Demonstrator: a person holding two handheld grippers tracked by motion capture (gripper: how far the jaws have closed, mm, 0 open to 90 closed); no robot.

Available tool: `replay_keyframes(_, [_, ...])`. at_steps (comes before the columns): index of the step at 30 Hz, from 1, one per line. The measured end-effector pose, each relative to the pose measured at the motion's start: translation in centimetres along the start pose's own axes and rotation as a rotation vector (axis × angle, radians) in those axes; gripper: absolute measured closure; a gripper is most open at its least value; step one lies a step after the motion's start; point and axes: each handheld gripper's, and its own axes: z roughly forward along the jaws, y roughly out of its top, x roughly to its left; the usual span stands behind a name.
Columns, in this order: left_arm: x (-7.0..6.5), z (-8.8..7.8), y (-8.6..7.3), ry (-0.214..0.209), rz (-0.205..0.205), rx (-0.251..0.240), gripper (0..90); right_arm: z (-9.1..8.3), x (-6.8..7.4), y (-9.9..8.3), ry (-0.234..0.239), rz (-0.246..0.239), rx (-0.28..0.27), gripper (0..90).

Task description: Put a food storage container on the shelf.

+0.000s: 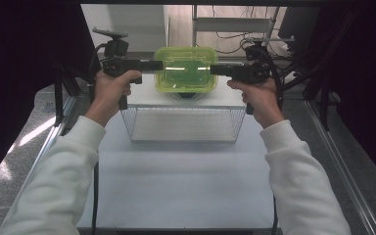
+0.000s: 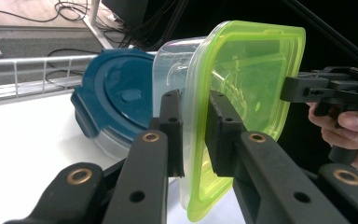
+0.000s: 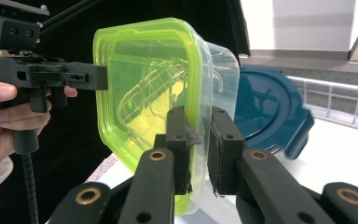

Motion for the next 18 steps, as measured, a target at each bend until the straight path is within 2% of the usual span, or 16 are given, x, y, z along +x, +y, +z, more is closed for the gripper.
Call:
replay_keyframes(6, [0.6,0.9,0.7,0.003,-0.012,0.008,78.2,0.5,-0.8,0.8,-0.013,0.015,0.01,79.1])
replay_keyframes(10, [1.2,1.7,0.9,-0.001,-0.039,0.017,78.2,0.9,-1.5,1.0,-0.015,0.03,0.022,79.1])
replay_keyframes(13, [1.9,2.3,1.1,-0.003,-0.069,0.026,78.4,1.4,-2.1,1.3,-0.026,0.052,0.033,79.0])
replay_keyframes(18, [3.0,3.0,1.5,-0.015,-0.116,0.027,78.3,2.6,-3.4,1.7,-0.018,0.121,0.061,78.7])
